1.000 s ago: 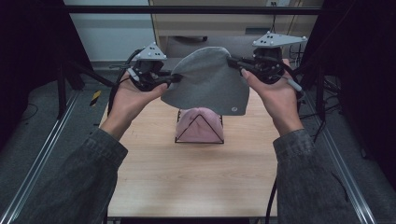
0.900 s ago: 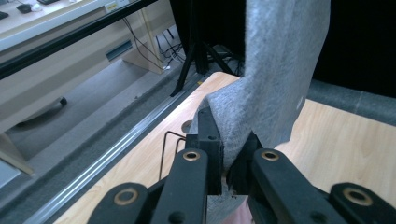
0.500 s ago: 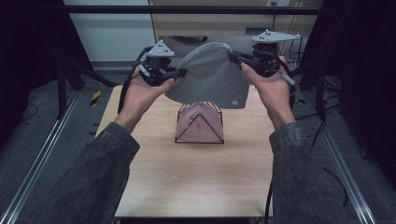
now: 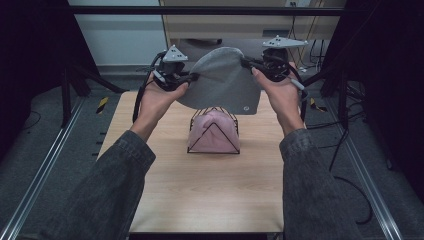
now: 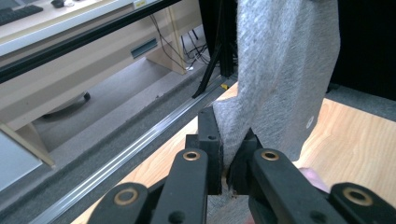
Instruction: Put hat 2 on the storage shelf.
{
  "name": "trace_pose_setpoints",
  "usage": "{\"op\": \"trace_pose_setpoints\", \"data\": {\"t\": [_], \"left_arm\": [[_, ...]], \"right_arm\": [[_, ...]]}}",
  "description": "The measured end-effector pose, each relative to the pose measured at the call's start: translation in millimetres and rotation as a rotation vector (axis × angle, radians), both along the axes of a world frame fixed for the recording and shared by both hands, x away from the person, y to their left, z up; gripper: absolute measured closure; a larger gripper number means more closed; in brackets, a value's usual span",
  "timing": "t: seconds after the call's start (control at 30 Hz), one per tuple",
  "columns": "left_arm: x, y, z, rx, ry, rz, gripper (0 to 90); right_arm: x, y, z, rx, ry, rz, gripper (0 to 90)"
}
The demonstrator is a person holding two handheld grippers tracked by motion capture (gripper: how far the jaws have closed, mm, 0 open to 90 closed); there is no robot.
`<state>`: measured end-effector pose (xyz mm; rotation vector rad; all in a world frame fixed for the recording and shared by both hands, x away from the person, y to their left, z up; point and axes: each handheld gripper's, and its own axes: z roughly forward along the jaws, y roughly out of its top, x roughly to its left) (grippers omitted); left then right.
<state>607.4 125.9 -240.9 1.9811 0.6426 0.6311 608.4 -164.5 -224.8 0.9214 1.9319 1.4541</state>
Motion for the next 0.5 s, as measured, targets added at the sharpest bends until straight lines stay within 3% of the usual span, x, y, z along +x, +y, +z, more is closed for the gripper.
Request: {"op": "trace_pose_setpoints", "data": {"t": [0.5], "left_arm": [[11.1,1.3,-18.8,0.0,0.029,0.01,86.4]], "right_arm": [[12.4,4.2,-15.7,-0.001,0.031,-0.006,86.0]]}}
